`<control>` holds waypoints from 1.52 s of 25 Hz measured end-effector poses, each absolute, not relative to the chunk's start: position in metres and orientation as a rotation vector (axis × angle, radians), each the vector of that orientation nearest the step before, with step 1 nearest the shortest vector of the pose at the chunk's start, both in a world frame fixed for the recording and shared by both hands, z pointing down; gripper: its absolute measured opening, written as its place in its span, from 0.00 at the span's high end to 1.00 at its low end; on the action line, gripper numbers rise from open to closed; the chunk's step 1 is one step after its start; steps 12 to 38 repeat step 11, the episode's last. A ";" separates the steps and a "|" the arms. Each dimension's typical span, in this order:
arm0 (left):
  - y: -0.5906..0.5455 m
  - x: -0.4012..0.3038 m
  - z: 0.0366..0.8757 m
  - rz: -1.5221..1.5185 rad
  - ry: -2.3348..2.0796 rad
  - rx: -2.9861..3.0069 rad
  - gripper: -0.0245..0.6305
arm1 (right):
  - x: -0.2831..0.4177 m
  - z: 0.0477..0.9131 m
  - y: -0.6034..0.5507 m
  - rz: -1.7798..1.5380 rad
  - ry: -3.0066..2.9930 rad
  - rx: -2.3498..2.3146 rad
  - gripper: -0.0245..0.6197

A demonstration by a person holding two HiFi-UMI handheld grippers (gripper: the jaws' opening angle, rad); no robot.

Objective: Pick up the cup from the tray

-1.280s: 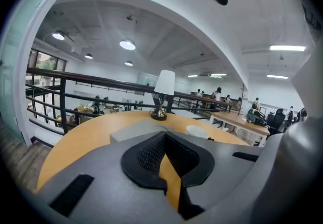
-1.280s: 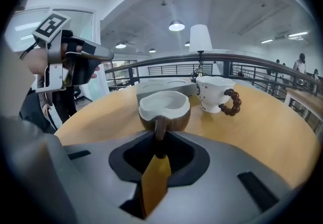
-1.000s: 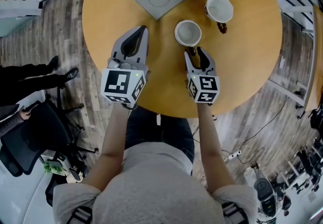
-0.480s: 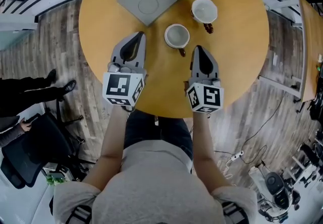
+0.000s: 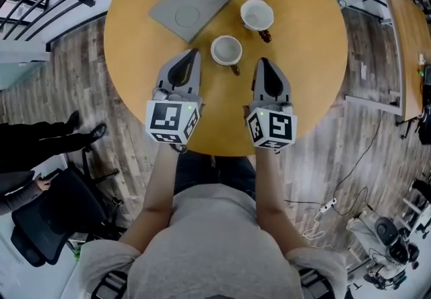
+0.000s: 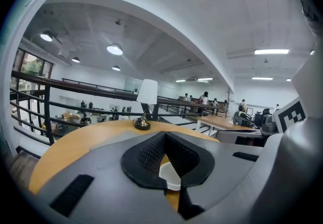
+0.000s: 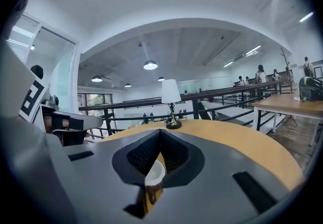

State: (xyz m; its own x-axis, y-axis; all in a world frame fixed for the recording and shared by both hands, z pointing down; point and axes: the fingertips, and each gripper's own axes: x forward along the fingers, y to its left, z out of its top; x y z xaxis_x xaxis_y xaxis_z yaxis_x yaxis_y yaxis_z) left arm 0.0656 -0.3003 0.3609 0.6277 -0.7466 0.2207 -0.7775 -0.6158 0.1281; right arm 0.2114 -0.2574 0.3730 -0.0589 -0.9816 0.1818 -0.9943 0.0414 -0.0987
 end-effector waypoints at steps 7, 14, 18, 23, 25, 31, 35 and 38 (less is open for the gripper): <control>-0.296 0.076 0.349 0.175 -1.240 2.656 0.95 | 0.215 0.352 -0.255 0.249 -2.224 2.130 0.95; -0.296 0.078 0.346 0.178 -1.235 2.666 0.95 | 0.214 0.348 -0.253 0.230 -2.223 2.137 0.95; -0.296 0.078 0.346 0.178 -1.235 2.666 0.95 | 0.214 0.348 -0.253 0.230 -2.223 2.137 0.95; -0.296 0.078 0.346 0.178 -1.235 2.666 0.95 | 0.214 0.348 -0.253 0.230 -2.223 2.137 0.95; -0.296 0.078 0.346 0.178 -1.235 2.666 0.95 | 0.214 0.348 -0.253 0.230 -2.223 2.137 0.95; -0.296 0.078 0.346 0.178 -1.235 2.666 0.95 | 0.214 0.348 -0.253 0.230 -2.223 2.137 0.95; -0.296 0.078 0.346 0.178 -1.235 2.666 0.95 | 0.214 0.348 -0.253 0.230 -2.223 2.137 0.95; -0.296 0.078 0.346 0.178 -1.235 2.666 0.95 | 0.214 0.348 -0.253 0.230 -2.223 2.137 0.95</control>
